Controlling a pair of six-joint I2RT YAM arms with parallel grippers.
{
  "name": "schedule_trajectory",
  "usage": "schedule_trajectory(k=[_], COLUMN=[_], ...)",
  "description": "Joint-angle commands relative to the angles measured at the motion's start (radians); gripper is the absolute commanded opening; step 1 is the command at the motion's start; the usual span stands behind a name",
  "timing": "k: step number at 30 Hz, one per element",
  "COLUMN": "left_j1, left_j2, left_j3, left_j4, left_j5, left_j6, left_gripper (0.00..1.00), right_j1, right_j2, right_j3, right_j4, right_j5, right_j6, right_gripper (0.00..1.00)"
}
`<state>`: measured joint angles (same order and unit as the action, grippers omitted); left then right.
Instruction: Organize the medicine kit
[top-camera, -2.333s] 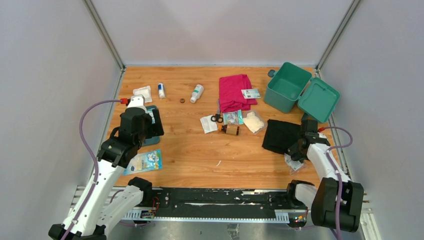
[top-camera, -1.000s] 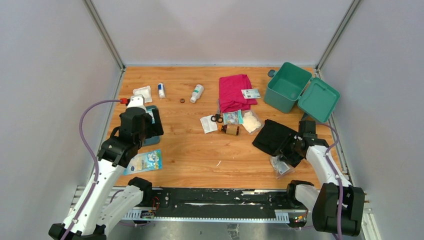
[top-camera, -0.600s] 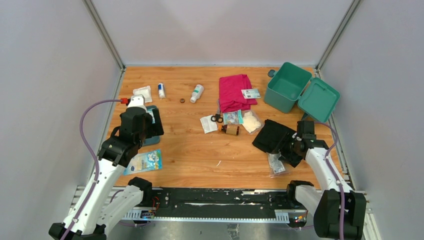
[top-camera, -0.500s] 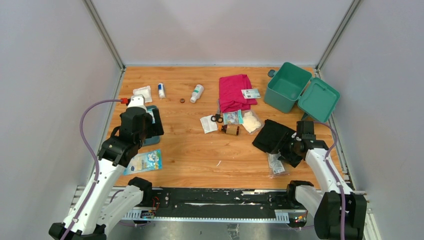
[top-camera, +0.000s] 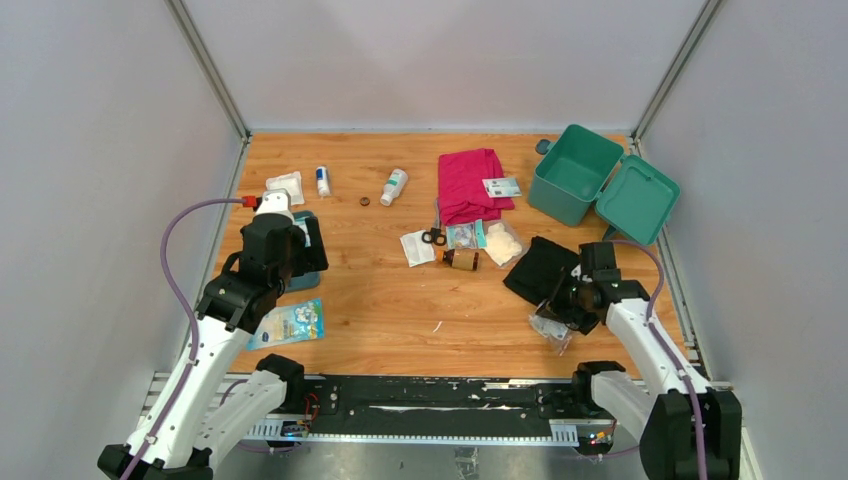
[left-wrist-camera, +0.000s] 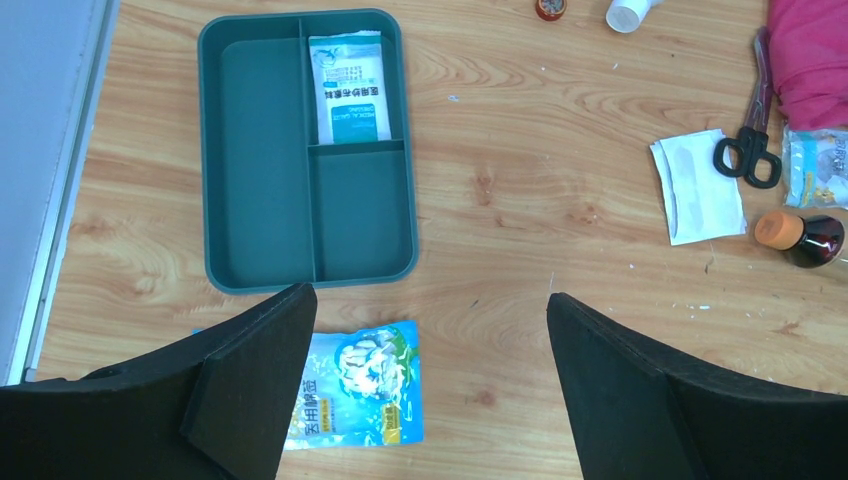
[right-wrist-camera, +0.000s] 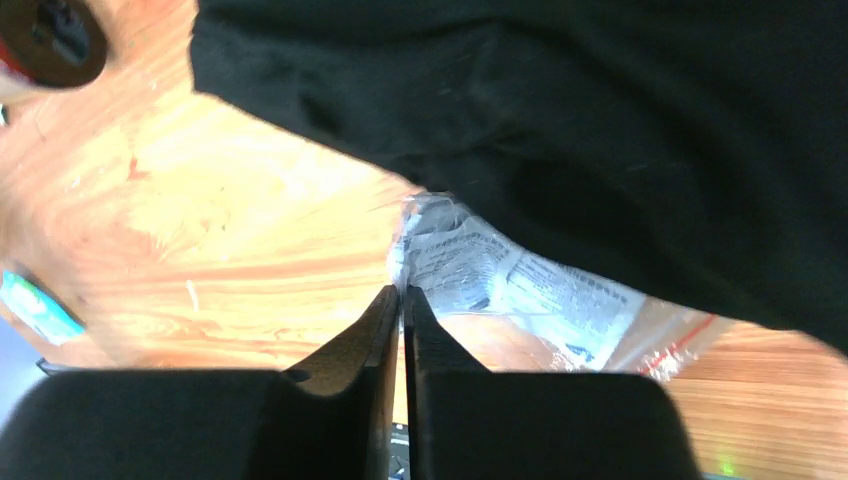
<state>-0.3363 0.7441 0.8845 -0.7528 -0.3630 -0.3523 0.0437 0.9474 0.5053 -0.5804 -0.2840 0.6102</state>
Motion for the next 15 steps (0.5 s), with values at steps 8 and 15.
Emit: schedule_trajectory(k=[8,15], left_j1=[-0.007,-0.007], left_j2=[0.003,0.000], left_j3=[-0.009,-0.010], left_j4=[0.018,0.018], left_j5=[-0.001,-0.002], left_j6=[-0.007,-0.008], left_gripper=[0.91,0.92], right_j1=[0.348,0.612], right_j2=[-0.039,0.151], right_j3=[0.040,0.176], right_j4=[-0.011,0.035], right_j5=[0.112,0.207], right_j6=[0.200,0.220], right_gripper=[0.00,0.00])
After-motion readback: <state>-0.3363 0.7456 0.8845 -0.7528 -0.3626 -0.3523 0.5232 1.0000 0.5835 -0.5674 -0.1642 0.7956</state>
